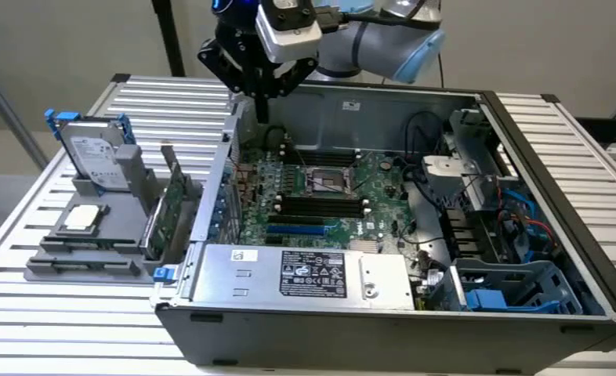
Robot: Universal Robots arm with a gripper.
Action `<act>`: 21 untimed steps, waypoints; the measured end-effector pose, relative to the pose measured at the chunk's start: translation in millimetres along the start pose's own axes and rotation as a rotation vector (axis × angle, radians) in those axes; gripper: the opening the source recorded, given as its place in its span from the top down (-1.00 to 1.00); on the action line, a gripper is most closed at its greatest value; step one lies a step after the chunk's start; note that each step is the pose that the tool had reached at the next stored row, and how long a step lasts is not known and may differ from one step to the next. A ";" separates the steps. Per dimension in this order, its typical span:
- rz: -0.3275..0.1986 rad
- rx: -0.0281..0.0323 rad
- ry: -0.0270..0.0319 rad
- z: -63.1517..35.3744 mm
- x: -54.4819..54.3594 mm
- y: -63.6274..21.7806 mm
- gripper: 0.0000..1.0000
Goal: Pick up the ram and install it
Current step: 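Reach for the ram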
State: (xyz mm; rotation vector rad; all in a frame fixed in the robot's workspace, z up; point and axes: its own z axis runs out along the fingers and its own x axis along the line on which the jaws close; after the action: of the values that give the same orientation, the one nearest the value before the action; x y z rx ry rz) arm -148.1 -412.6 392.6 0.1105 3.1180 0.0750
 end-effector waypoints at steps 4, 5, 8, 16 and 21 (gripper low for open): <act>0.000 0.0000 0.0000 -0.4 17.9 -6.7 1.00; 0.000 -0.0001 0.0000 -0.4 22.3 -8.3 1.00; 0.000 -0.0001 -0.0001 -0.5 35.4 -13.1 1.00; 0.000 0.0006 0.0000 0.1 71.0 -24.9 1.00; 0.000 0.0013 -0.0001 1.0 93.4 -32.3 1.00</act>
State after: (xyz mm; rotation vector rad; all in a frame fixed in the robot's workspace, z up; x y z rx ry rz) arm -243.4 -438.1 388.2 0.1105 3.1180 0.0730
